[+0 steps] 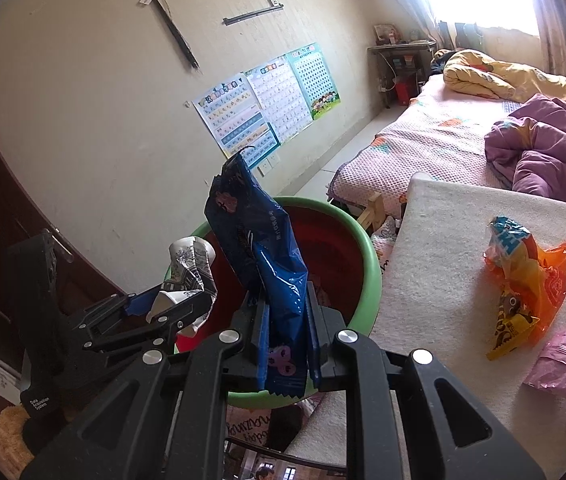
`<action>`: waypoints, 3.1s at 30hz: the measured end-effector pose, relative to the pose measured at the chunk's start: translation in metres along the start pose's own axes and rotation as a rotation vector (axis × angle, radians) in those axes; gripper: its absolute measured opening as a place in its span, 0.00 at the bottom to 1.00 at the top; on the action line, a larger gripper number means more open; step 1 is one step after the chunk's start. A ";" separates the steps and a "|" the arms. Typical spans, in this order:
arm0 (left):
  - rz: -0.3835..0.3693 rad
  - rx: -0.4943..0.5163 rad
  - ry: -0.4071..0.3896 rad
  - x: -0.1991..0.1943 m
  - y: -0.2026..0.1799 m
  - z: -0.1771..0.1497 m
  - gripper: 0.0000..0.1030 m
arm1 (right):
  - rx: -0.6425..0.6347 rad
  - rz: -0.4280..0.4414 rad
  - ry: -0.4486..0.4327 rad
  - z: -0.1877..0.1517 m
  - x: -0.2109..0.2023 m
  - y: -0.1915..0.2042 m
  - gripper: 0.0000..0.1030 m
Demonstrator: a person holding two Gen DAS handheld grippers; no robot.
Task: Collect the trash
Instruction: 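Carry the white paper and Oreo pack over the basin and release both, then move both tools back to the mat and grasp the yellow wrapper with the right tool, then grasp the pink bag with the left tool while the right tool holds the yellow wrapper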
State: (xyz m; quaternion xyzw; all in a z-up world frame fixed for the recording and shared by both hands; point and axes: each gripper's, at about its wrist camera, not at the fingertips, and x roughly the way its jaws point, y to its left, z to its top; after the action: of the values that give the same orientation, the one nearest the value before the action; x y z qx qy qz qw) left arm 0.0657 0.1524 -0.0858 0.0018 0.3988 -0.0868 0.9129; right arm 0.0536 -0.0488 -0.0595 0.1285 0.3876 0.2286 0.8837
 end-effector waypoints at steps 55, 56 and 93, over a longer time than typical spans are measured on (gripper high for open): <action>-0.102 0.111 0.034 0.007 -0.068 -0.004 0.68 | 0.279 -0.383 -0.034 -0.114 -0.143 -0.118 0.76; -0.106 0.114 0.033 0.006 -0.076 -0.005 0.68 | 0.279 -0.418 -0.027 -0.120 -0.150 -0.125 0.76; -0.262 -0.114 0.340 0.077 -0.314 -0.040 0.24 | 0.170 -0.206 0.095 -0.153 -0.218 -0.254 0.31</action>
State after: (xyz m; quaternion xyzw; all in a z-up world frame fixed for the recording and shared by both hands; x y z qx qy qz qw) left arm 0.0379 -0.1663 -0.1485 -0.0870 0.5483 -0.1807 0.8119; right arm -0.1130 -0.3701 -0.1272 0.1513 0.4582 0.1088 0.8691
